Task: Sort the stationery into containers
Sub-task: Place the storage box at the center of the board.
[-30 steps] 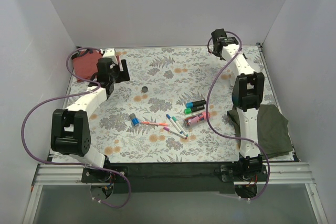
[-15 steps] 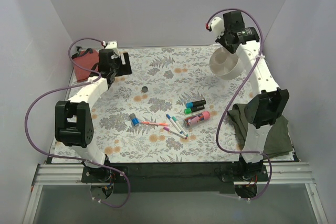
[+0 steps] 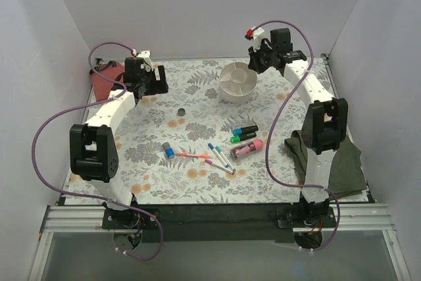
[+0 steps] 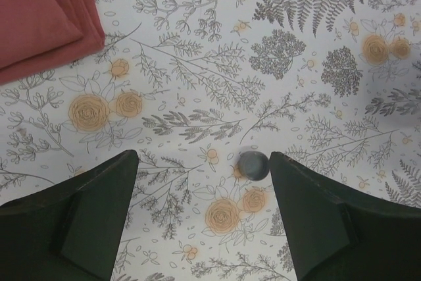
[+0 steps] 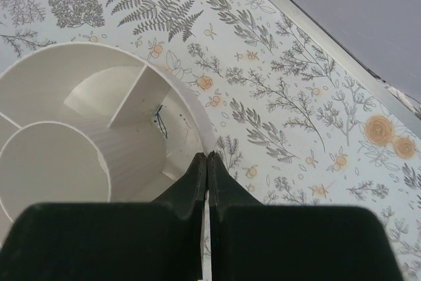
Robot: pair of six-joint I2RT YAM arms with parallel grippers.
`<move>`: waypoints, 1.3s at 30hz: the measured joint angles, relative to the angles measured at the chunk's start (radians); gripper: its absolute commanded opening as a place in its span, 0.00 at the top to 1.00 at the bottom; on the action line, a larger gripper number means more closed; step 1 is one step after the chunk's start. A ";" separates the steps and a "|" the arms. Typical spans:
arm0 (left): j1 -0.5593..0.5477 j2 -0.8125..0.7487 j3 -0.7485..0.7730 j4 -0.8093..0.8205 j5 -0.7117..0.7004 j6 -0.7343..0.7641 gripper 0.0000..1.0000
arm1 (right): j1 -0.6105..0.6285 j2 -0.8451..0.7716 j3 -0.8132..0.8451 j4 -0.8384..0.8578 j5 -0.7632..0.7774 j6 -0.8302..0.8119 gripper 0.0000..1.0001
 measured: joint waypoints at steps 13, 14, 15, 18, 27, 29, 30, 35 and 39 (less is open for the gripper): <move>-0.030 0.062 0.060 -0.033 -0.009 0.019 0.19 | 0.002 0.165 0.019 0.037 -0.023 0.044 0.99; -0.032 0.063 0.060 -0.032 -0.010 0.020 0.19 | 0.002 0.167 0.024 0.036 -0.022 0.043 0.99; -0.035 0.063 0.060 -0.033 -0.011 0.020 0.19 | 0.004 0.171 0.034 0.031 -0.022 0.042 0.99; -0.042 0.063 0.060 -0.036 -0.012 0.021 0.18 | 0.010 0.177 0.052 0.027 -0.021 0.036 0.94; -0.043 0.066 0.060 -0.037 -0.016 0.020 0.15 | 0.023 0.177 0.071 -0.008 -0.021 0.013 0.22; -0.043 0.066 0.060 -0.036 -0.016 0.021 0.15 | 0.024 0.175 0.071 -0.018 -0.023 0.010 0.21; -0.043 0.066 0.060 -0.037 -0.016 0.022 0.15 | 0.024 0.172 0.069 -0.028 -0.021 0.010 0.20; -0.043 0.066 0.061 -0.035 -0.016 0.047 0.15 | 0.024 0.100 0.023 -0.048 0.003 0.001 0.19; -0.043 0.058 0.061 -0.036 -0.015 0.085 0.15 | 0.023 -0.092 -0.061 -0.064 0.037 -0.019 0.18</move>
